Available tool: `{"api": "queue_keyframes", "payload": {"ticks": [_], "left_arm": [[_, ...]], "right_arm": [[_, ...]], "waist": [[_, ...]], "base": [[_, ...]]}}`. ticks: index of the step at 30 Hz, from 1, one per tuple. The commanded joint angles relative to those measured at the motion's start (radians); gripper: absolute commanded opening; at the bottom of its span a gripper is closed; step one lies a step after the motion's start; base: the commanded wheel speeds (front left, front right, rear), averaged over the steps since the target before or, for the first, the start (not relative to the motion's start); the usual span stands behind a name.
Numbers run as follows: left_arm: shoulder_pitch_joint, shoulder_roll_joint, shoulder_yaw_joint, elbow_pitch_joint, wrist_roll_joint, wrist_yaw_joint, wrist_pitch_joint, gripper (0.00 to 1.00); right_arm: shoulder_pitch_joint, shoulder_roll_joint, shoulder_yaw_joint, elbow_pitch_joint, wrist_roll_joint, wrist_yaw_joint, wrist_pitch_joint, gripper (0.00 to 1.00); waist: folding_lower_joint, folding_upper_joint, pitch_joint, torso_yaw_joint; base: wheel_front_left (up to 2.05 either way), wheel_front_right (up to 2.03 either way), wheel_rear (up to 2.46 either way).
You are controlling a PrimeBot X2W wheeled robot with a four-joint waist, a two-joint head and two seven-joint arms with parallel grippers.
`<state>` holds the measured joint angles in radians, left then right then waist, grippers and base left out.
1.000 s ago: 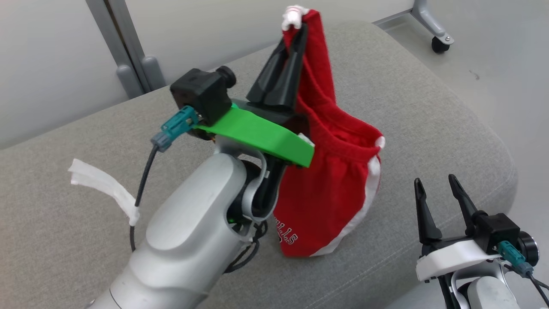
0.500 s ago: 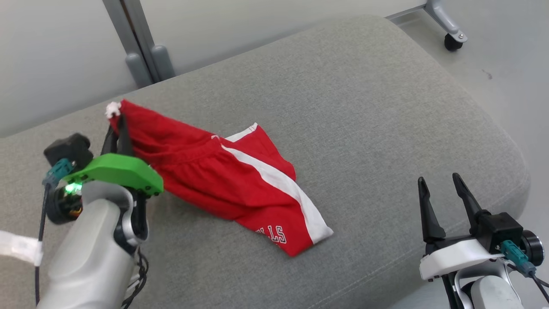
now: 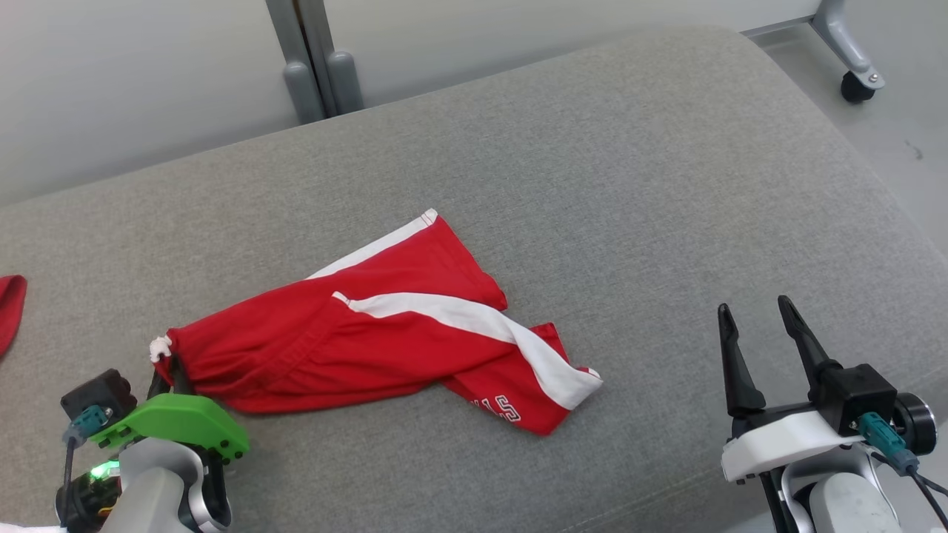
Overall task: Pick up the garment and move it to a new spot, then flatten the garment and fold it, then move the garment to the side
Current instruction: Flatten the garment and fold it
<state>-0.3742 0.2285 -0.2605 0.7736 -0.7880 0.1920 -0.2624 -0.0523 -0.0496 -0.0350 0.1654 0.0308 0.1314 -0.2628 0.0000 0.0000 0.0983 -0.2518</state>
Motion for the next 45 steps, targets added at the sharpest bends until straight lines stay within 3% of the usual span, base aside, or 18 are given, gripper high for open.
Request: {"api": "queue_keyframes", "payload": {"ticks": [1, 11, 15, 18, 23, 29, 36, 37, 38, 39, 45], "left_arm": [[0.022, 0.001, 0.016, 0.001, 0.026, -0.005, -0.003, 1.0], [0.127, 0.002, 0.146, -0.142, 0.15, 0.036, -0.003, 1.0], [0.092, -0.016, 0.068, -0.2, 0.184, -0.027, 0.039, 1.0], [0.044, -0.032, 0.007, -0.245, 0.183, -0.076, 0.133, 1.0], [-0.044, -0.043, -0.081, -0.26, 0.184, -0.122, 0.326, 1.0], [-0.114, -0.011, -0.135, -0.203, 0.198, -0.14, 0.489, 1.0], [-0.134, 0.008, -0.155, -0.154, 0.19, -0.163, 0.556, 0.99], [-0.135, 0.006, -0.158, -0.148, 0.188, -0.168, 0.559, 0.48], [-0.137, 0.004, -0.16, -0.146, 0.189, -0.171, 0.554, 0.28], [-0.138, 0.004, -0.163, -0.145, 0.191, -0.176, 0.548, 0.0], [-0.106, -0.007, -0.165, -0.182, 0.196, -0.192, 0.458, 0.0]], "right_arm": [[-0.014, -0.002, 0.002, 0.0, -0.009, -0.001, -0.003, 1.0], [0.002, -0.001, -0.006, -0.012, -0.006, -0.001, -0.003, 1.0], [0.005, -0.001, -0.003, -0.009, 0.0, -0.001, -0.003, 1.0], [-0.002, -0.002, 0.012, -0.004, 0.01, -0.001, -0.003, 1.0], [-0.02, -0.002, 0.044, 0.003, 0.019, -0.001, -0.003, 1.0], [-0.016, -0.002, 0.033, 0.002, 0.024, -0.001, -0.003, 1.0], [0.001, -0.001, 0.028, 0.001, 0.036, -0.001, -0.003, 1.0], [-0.003, -0.001, 0.029, 0.002, 0.04, -0.001, -0.003, 1.0], [-0.006, -0.001, 0.03, 0.002, 0.041, -0.001, -0.003, 1.0], [-0.011, -0.001, 0.03, 0.003, 0.045, -0.001, -0.003, 1.0], [0.002, -0.002, 0.015, 0.004, 0.045, -0.001, -0.003, 1.0]], "waist": [[0.0, 0.0, 0.002, 0.018], [0.0, 0.0, -0.01, 0.029], [0.0, 0.0, -0.005, 0.029], [0.0, 0.0, -0.004, 0.019], [0.0, 0.0, 0.009, -0.018], [0.0, 0.0, 0.022, -0.062], [0.0, 0.0, 0.038, -0.075], [0.0, 0.0, 0.041, -0.076], [0.0, 0.0, 0.043, -0.076], [0.0, 0.0, 0.044, -0.075], [0.0, 0.0, 0.03, -0.042]], "base": [[0.0, 0.0, 0.0], [0.0, 0.0, 0.0], [0.0, 0.0, 0.0], [0.0, 0.0, 0.0], [0.0, 0.0, 0.0], [0.0, 0.0, 0.0], [0.0, 0.0, 0.0], [0.0, 0.0, 0.0], [0.0, 0.0, 0.0], [0.0, 0.0, 0.0], [0.0, 0.0, 0.0]]}}
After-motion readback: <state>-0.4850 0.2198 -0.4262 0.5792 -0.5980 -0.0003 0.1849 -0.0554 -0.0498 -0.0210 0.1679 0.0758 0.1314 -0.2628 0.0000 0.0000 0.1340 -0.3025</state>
